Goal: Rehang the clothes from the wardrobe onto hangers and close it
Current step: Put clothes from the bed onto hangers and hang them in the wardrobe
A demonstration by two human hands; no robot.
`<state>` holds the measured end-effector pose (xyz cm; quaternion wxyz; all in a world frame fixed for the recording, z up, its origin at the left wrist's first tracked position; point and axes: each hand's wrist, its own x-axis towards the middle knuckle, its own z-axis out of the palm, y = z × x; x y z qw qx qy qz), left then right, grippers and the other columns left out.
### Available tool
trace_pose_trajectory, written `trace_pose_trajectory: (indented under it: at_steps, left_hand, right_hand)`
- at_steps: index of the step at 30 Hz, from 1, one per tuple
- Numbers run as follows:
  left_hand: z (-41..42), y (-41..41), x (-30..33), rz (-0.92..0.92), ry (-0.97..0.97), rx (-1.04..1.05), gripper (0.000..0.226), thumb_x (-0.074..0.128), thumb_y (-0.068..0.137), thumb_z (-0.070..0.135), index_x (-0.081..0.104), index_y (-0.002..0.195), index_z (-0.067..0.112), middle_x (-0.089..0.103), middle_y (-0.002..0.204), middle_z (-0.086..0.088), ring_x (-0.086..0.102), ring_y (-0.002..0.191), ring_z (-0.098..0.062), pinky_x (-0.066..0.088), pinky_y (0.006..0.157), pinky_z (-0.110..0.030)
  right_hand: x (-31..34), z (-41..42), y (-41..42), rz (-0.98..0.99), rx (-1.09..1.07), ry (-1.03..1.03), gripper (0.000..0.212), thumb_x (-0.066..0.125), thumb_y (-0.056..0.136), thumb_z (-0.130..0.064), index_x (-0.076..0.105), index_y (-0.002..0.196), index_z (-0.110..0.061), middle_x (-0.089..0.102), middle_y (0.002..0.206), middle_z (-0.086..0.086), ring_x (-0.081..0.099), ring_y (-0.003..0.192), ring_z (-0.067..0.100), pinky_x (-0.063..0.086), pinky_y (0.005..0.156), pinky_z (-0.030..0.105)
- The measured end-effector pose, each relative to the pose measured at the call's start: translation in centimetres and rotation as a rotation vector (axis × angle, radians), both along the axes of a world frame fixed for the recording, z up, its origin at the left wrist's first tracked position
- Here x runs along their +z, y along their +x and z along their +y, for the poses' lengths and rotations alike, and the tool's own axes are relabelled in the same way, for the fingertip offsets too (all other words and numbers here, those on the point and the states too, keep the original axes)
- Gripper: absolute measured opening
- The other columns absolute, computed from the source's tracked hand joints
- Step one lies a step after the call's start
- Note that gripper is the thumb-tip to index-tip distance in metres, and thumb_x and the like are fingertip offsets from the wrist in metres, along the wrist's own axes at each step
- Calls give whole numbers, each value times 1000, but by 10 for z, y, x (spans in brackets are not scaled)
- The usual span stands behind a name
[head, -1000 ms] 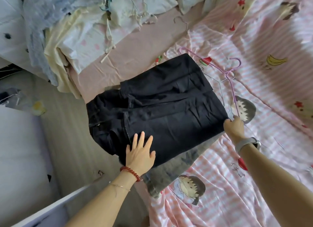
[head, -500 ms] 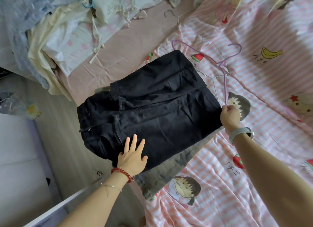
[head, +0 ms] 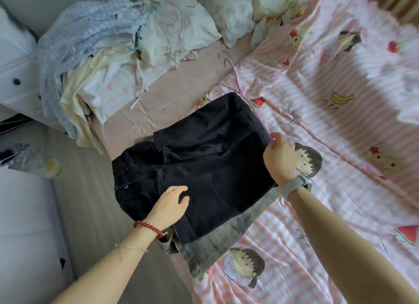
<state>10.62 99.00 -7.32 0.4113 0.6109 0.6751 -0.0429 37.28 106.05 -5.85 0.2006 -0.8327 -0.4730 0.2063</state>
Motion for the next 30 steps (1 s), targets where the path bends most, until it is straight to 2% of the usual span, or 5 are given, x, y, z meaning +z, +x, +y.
trace_pose_trajectory:
  at_steps: [8,16,19,22,30]
  left_hand:
    - [46,-17,79,-91,420,66,52,44,96,23,25,144,16,25,150,-3,24,137,-16,22,104,-24]
    - [49,-63,174,245,910,-35,68,30,94,45,-17,141,31,-22,148,11,-26,136,-12,-13,111,-43]
    - [23,-86,191,267,875,-32,51,33,96,39,27,143,22,27,149,4,10,143,-20,-4,113,-50]
    - [-24,-112,206,107,943,103,26,40,96,30,58,111,19,59,98,2,57,94,-25,44,86,-43]
    - [-199,-148,239,-91,915,295,24,46,93,27,47,73,42,55,65,15,47,55,-7,34,50,-24]
  right_hand:
    - [42,-11,-18,5,13,181,41,46,87,-50,40,59,-21,37,46,-7,41,51,22,24,49,28]
    - [117,-23,-52,-47,371,675,51,46,79,-56,55,53,-12,46,39,1,47,38,22,28,41,23]
    - [140,-25,-75,-55,462,838,47,50,79,-50,57,51,-12,44,38,-2,45,35,17,26,40,20]
    - [154,-36,-98,-94,583,918,49,53,80,-50,59,52,-10,49,41,-1,47,37,18,30,39,24]
    - [191,-104,-179,33,749,1032,44,54,82,-46,63,67,-6,57,59,7,53,62,29,33,72,38]
